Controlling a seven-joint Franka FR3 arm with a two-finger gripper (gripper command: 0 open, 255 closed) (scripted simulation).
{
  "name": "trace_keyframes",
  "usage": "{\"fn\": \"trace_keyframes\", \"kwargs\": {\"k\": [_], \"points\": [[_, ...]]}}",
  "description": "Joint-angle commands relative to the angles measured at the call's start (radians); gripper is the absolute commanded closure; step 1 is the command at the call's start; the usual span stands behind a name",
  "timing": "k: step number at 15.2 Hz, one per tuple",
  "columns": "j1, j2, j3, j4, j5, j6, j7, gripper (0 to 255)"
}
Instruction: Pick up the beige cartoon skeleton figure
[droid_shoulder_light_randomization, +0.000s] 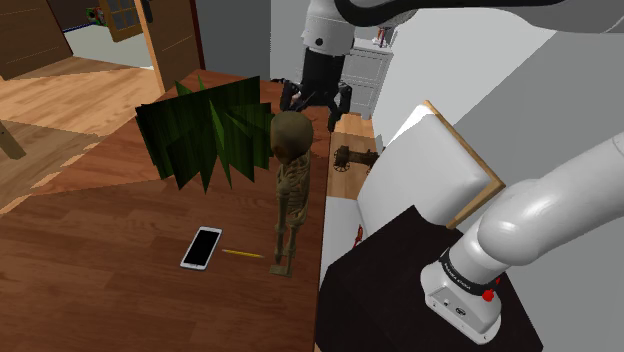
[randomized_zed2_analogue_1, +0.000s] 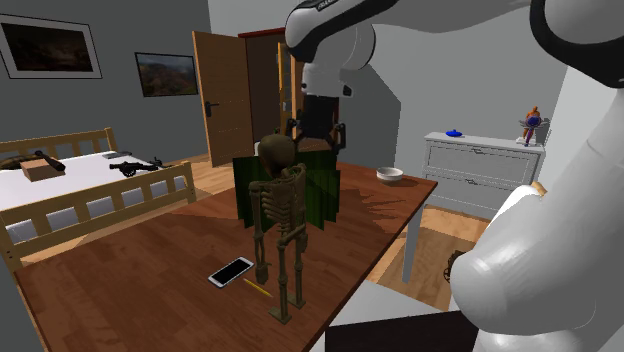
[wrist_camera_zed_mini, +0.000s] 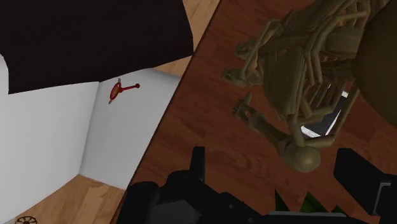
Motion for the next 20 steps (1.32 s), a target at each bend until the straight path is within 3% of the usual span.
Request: {"fn": "trace_keyframes", "kwargs": {"k": [1,11,12,20], "points": [[0.0,0.065,0.03,0.059,-0.003,0.02,0.078,0],[0.005,0.089,0.043,-0.02,-0.001,0.126,0.083,0],[0.005,0.088,0.043,-0.021,0.0,0.127,0.083,255],[0.006,0.089,0.044,-0.021,0.0,0.127,0.084,255]]}}
